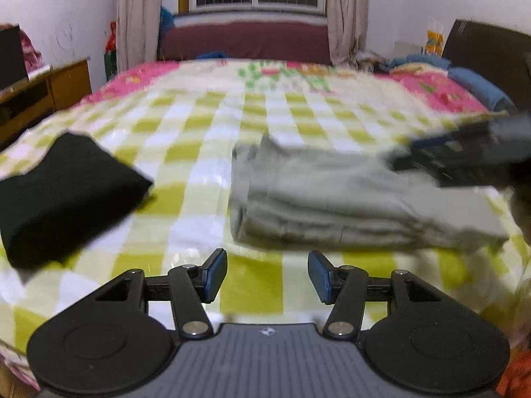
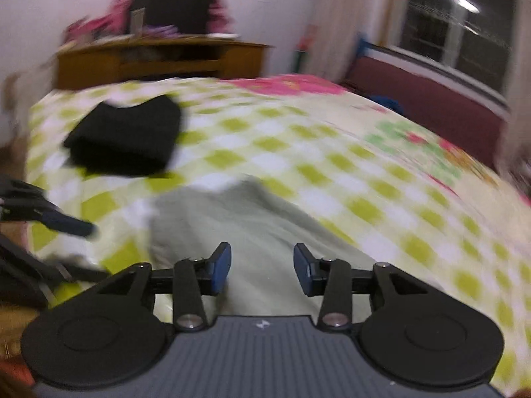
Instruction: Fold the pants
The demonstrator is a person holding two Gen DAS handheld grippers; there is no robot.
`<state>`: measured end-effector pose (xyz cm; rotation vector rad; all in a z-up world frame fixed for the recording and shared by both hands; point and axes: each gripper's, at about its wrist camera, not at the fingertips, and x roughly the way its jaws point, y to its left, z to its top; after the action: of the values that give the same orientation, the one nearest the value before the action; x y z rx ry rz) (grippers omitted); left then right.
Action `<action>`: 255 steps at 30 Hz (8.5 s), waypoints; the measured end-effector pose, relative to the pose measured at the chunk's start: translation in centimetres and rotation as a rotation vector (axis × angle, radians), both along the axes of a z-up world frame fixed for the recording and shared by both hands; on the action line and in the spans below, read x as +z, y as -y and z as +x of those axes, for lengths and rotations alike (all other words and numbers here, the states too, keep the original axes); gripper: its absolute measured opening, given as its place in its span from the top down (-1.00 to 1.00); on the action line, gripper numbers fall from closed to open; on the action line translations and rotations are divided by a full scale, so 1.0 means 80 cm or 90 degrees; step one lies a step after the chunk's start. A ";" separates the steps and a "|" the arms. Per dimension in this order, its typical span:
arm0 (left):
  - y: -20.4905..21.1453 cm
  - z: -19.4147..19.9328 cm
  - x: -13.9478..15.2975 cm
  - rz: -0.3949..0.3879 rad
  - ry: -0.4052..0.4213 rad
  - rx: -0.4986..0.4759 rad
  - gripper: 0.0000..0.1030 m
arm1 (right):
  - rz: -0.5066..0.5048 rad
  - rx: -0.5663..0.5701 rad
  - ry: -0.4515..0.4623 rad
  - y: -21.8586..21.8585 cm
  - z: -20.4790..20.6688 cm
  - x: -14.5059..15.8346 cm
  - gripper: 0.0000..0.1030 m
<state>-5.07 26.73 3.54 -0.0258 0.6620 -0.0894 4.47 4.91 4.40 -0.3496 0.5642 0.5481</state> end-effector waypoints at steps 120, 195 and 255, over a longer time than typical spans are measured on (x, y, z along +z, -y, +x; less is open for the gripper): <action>0.172 0.060 0.003 -0.074 -0.030 -0.139 -0.57 | 0.253 -0.286 -0.240 0.149 0.038 0.005 0.45; 0.170 0.199 -0.043 0.090 -0.117 -0.070 -0.45 | 0.343 -0.292 -0.271 0.239 0.042 -0.083 0.13; 0.170 0.254 -0.028 0.003 -0.108 -0.038 0.12 | 0.118 0.087 -0.130 0.067 -0.030 -0.043 0.23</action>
<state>15.26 13.13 1.33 -0.0095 0.8328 -0.1443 2.07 -0.47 0.99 -0.1573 0.6841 0.7674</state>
